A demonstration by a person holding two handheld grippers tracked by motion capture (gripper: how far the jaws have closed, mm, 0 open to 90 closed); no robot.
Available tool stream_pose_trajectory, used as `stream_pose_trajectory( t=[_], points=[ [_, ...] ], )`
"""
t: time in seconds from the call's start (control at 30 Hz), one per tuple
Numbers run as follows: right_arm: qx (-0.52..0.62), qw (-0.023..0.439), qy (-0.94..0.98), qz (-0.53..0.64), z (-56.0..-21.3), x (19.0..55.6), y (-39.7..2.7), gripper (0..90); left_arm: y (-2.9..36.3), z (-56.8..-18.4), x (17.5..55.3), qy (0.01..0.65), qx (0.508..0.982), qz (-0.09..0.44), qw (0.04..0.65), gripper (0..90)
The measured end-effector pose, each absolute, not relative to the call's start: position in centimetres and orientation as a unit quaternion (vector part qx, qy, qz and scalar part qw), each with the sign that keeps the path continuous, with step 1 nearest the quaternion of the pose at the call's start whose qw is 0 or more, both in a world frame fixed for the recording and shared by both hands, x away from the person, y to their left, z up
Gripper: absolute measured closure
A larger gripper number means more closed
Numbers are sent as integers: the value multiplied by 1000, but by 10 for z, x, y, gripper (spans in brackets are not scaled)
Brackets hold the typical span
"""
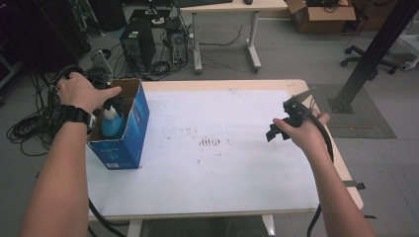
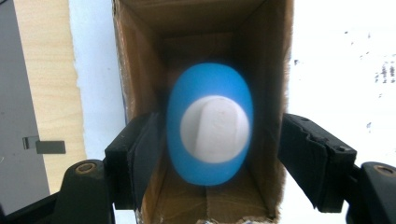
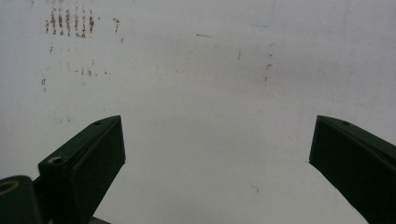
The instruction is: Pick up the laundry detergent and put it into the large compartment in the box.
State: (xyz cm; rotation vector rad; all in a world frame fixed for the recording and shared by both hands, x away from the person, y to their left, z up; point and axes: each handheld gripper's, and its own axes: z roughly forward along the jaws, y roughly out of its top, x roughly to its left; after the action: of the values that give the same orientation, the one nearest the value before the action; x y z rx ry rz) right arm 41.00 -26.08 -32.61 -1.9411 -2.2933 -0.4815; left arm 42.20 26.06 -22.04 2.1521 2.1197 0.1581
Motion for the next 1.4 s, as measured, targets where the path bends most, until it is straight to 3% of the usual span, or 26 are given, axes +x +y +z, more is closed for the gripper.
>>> stream_pose_trajectory(
  t=[0.53,1.4],
  points=[
    [-637,49,-752,-159,-324,409,-262,35,231,-207,423,680,728,57,60,295],
    [-634,49,-755,-161,-324,406,-264,35,140,-232,434,635,769,34,59,280]
  ],
)
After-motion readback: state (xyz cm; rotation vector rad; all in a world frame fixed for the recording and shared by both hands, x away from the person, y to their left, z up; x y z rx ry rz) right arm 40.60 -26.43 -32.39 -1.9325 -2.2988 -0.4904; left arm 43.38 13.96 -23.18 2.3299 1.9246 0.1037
